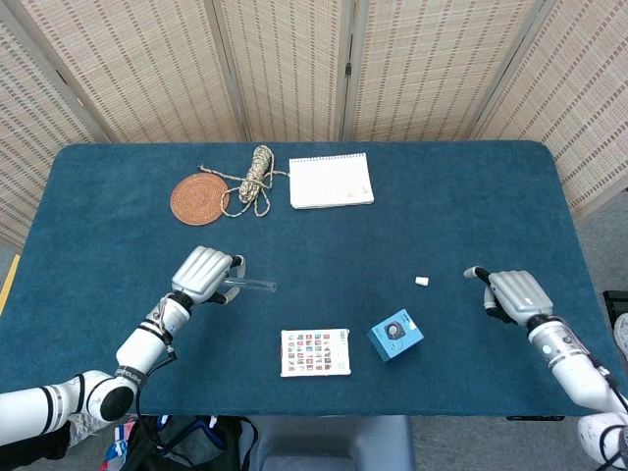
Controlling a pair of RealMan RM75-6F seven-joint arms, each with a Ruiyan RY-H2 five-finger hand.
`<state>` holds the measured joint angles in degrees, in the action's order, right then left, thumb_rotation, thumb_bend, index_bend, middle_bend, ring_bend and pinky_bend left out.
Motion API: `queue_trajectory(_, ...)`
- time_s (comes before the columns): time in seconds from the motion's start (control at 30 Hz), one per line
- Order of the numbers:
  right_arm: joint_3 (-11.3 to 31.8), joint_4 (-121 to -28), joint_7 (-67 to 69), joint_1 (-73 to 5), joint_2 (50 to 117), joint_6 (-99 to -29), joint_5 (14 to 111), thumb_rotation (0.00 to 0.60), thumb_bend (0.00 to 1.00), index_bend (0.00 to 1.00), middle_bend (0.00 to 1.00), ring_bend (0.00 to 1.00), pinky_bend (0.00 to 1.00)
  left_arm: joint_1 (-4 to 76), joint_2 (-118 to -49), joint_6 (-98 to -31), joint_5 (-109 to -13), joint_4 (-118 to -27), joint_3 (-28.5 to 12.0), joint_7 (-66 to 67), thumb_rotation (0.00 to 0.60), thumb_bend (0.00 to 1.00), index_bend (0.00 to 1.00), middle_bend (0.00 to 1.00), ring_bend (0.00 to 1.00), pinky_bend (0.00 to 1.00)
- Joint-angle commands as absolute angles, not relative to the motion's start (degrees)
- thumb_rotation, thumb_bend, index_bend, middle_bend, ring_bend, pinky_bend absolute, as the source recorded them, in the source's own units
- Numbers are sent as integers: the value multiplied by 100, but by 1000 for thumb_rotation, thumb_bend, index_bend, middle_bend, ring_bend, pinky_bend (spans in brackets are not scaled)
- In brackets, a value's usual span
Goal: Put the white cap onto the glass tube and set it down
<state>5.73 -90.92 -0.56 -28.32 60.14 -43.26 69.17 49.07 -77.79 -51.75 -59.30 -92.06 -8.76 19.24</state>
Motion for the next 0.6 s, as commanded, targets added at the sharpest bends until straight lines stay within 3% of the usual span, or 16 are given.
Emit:
queue_trajectory(0.03,584,-8796,-158,-3078,6273,-3984,6617,600,1000,225,1000,1000,1000,4896,-7776,-5176,-5924,-9214,-861,1930,600,371,560,1000,952,1000)
queue_trajectory(0.33,503,-8145,-351,-3602,6900,-3238,6027,600,1000,225,1000,1000,1000,4888,-7818,-5150,-5897,-9182,-817,1968,600,370,560,1000,953,1000)
queue_trajectory(0.6,399,-7860,-460,-3830,7212,-3056,5821,600,1000,225,1000,1000,1000,4877,-7848,-5132,-5882,-9155,-794,1970,600,370,559,1000,953,1000)
